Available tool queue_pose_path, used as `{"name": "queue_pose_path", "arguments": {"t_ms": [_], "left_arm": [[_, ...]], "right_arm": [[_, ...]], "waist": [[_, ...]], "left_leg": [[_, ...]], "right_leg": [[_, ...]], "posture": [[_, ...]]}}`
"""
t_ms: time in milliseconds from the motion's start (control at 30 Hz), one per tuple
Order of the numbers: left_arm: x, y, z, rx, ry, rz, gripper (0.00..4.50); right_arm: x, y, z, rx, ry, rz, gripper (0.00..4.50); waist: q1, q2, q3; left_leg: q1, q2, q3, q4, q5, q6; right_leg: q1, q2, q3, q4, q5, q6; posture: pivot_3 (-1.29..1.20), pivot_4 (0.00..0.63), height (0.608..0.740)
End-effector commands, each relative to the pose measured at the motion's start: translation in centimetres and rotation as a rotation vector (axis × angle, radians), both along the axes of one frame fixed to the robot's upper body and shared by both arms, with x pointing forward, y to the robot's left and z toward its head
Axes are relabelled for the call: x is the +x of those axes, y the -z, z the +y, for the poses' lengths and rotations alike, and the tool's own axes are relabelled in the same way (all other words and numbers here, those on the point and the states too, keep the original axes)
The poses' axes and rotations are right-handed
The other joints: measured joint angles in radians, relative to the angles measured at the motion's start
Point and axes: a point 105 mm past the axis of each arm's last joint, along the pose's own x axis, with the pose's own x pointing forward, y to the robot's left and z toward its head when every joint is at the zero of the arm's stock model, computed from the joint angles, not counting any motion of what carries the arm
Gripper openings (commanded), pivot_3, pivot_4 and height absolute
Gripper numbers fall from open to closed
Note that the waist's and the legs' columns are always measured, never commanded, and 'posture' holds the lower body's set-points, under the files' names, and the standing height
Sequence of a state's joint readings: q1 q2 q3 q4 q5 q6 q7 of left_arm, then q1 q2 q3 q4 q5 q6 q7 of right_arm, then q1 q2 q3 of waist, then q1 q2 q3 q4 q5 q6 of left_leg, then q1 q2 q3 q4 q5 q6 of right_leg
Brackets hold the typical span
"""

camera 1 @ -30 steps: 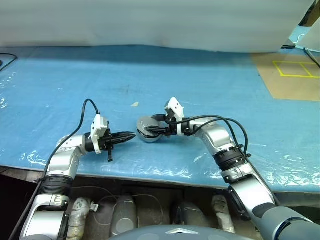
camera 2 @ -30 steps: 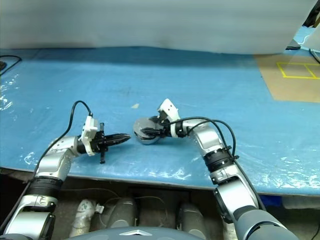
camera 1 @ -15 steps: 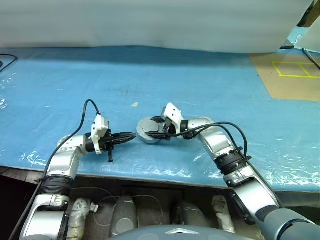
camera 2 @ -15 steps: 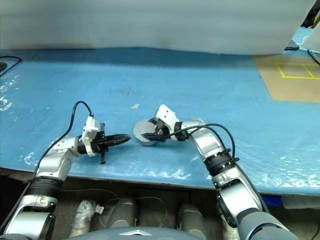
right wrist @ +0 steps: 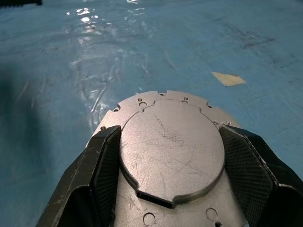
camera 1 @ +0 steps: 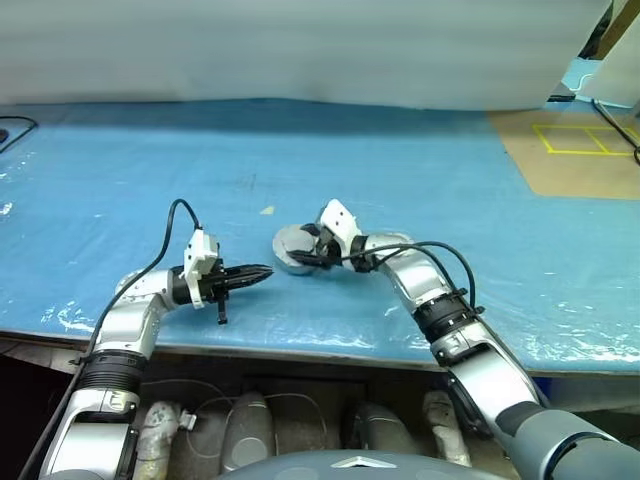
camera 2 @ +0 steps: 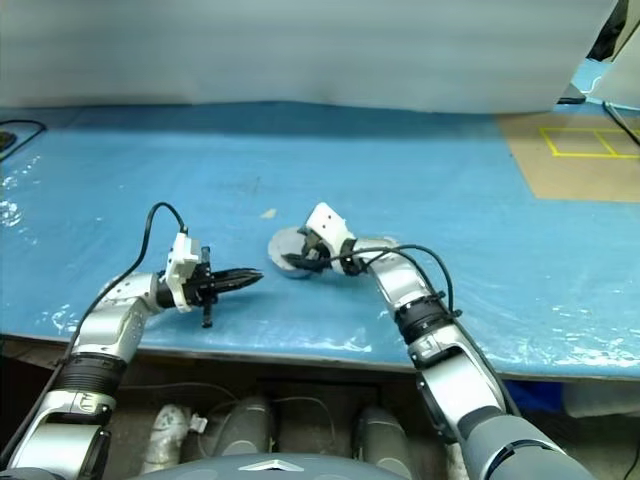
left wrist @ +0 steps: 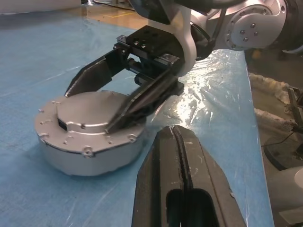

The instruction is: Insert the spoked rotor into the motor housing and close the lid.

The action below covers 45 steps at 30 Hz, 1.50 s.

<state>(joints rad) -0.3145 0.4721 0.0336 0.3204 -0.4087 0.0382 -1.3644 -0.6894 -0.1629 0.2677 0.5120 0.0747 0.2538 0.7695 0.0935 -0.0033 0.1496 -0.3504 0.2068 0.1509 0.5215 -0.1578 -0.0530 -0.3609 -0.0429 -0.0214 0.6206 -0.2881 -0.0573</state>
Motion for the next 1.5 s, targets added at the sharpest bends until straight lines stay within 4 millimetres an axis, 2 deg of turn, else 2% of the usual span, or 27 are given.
{"name": "queue_pose_path", "arguments": {"t_ms": [33, 167, 300, 400, 533, 700, 833, 1033, 1500], "left_arm": [[0.0, -0.7, -0.3, -0.004, 0.006, -0.042, 0.0], [0.1, -0.6, -0.5, -0.007, 0.009, -0.042, 0.0], [0.1, -0.6, -0.5, -0.007, 0.008, -0.042, 0.0], [0.1, -0.5, -0.5, -0.006, 0.008, -0.039, 0.0], [0.3, -0.8, -0.7, -0.026, -0.001, -0.032, 0.0], [0.3, -0.7, -0.7, -0.022, 0.0, -0.033, 0.0], [0.1, -0.6, -0.7, -0.021, 0.002, -0.029, 0.0], [0.1, -0.6, -0.7, -0.019, 0.0, -0.028, 0.0], [0.3, -0.5, -0.8, -0.016, -0.009, -0.027, 0.0]], "right_arm": [[0.5, 2.8, -1.7, -0.029, 0.126, 0.143, 2.92], [0.5, 2.5, -1.8, -0.014, 0.122, 0.145, 2.92], [-0.1, 1.8, -1.5, -0.014, 0.067, 0.099, 2.92], [-0.8, 1.6, -1.1, -0.036, 0.012, 0.07, 2.92], [-1.7, -0.5, 0.1, 0.1, -0.054, 0.097, 2.92], [-1.5, -1.9, 0.1, 0.165, -0.046, 0.113, 2.92], [-1.8, -1.1, -0.2, 0.039, -0.083, 0.015, 2.92], [-2.8, -0.6, 0.1, -0.042, -0.167, -0.064, 2.92], [-1.9, -1.7, -0.2, -0.094, -0.15, -0.155, 2.92]], "waist": [[0.002, 0.0, 0.0], [0.001, 0.0, 0.0], [0.0, 0.0, 0.0], [0.001, 0.0, 0.0], [0.001, 0.0, 0.0], [-0.002, 0.0, 0.0], [-0.001, 0.0, 0.0], [-0.001, 0.0, 0.0], [-0.002, 0.0, 0.001]], "left_leg": [[0.0, 0.0, 0.0, 0.0, 0.0, 0.0], [-0.005, 0.0, 0.001, 0.0, 0.001, -0.001], [-0.017, 0.0, 0.002, 0.002, 0.003, -0.004], [-0.018, 0.0, 0.001, 0.002, 0.003, -0.004], [-0.019, 0.0, 0.001, 0.001, 0.003, -0.005], [-0.02, 0.0, 0.001, 0.0, 0.003, -0.005], [-0.022, 0.0, 0.001, 0.0, 0.003, -0.005], [-0.024, 0.0, 0.0, 0.001, 0.003, -0.005], [-0.023, 0.0, -0.001, 0.004, 0.003, -0.005]], "right_leg": [[0.0, 0.0, 0.0, 0.0, 0.0, 0.0], [-0.004, 0.0, 0.0, -0.001, 0.004, -0.008], [-0.011, 0.001, -0.003, -0.002, 0.007, -0.003], [-0.011, 0.003, -0.005, -0.002, 0.007, -0.003], [-0.011, 0.002, -0.005, -0.003, 0.007, -0.003], [-0.012, 0.003, -0.005, -0.003, 0.007, -0.003], [-0.014, 0.003, -0.005, -0.003, 0.007, -0.003], [-0.015, 0.003, -0.007, -0.003, 0.007, -0.002], [-0.014, 0.003, -0.007, 0.0, 0.007, -0.002]], "posture": [[0.0, 0.15, 0.74], [0.0, 0.15, 0.74], [0.0, 0.15, 0.74], [0.0, 0.15, 0.74], [0.0, 0.15, 0.74], [0.0, 0.15, 0.74], [0.0, 0.15, 0.74], [0.0, 0.15, 0.74], [0.0, 0.15, 0.74]]}}
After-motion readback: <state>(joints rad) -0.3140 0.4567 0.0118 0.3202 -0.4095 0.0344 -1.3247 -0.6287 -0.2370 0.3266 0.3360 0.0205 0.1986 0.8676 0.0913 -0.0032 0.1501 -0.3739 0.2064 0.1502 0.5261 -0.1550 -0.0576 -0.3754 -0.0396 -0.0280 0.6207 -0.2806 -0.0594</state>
